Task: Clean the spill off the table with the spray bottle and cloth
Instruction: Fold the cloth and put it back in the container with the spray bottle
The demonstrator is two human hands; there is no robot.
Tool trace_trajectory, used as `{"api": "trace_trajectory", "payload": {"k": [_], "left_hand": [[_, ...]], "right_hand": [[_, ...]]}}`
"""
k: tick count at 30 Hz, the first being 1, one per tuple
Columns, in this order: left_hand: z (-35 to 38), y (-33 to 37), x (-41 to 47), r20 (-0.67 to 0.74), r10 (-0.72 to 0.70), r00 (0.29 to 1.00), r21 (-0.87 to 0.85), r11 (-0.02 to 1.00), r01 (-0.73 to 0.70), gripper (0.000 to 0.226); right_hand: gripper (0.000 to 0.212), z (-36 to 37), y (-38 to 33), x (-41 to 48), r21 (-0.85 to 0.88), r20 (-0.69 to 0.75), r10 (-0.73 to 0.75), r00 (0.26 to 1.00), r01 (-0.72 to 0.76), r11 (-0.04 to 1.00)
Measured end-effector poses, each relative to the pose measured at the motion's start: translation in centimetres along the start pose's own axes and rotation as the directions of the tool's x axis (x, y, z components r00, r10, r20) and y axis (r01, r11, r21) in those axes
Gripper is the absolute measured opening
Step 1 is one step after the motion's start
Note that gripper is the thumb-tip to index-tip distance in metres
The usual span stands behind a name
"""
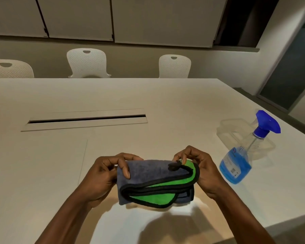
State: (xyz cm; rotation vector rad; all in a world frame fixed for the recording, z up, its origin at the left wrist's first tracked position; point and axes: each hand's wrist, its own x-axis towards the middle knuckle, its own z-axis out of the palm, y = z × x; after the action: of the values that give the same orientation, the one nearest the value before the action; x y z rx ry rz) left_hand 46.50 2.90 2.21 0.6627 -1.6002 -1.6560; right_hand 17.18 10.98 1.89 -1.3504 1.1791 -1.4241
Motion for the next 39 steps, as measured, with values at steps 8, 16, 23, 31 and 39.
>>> {"api": "trace_trajectory", "payload": {"k": [8, 16, 23, 31, 39], "left_hand": [[-2.3, 0.7, -1.1, 0.150, -0.057, 0.987, -0.060, 0.996, 0.067, 0.033], [-3.4, -0.1, -1.6, 0.134, -0.128, 0.983, -0.327, 0.930, 0.165, 0.041], [-1.8, -0.7, -1.3, 0.003, -0.360, 0.933, -0.190, 0.916, 0.354, 0.029], [-2.6, -0.4, -0.4, -0.090, -0.293, 0.952, -0.227, 0.937, 0.266, 0.029], [-3.3, -0.5, -0.1, -0.037, -0.176, 0.984, -0.027, 0.984, 0.175, 0.031]], "right_hand": [[0.024, 1.4, 0.7, 0.4, 0.017, -0.059, -0.007, 0.998, 0.008, 1.000], [0.030, 2.7, 0.8, 1.2, -0.014, -0.202, -0.140, 0.969, 0.140, 0.990], [0.042, 3.5, 1.3, 0.8, -0.217, -0.259, -0.260, 0.930, 0.206, 0.954], [0.015, 2.4, 0.6, -1.5, -0.073, 0.003, -0.090, 0.996, 0.090, 0.993], [0.016, 1.4, 1.7, -2.2, -0.083, 0.023, 0.055, 0.998, -0.053, 0.995]]}}
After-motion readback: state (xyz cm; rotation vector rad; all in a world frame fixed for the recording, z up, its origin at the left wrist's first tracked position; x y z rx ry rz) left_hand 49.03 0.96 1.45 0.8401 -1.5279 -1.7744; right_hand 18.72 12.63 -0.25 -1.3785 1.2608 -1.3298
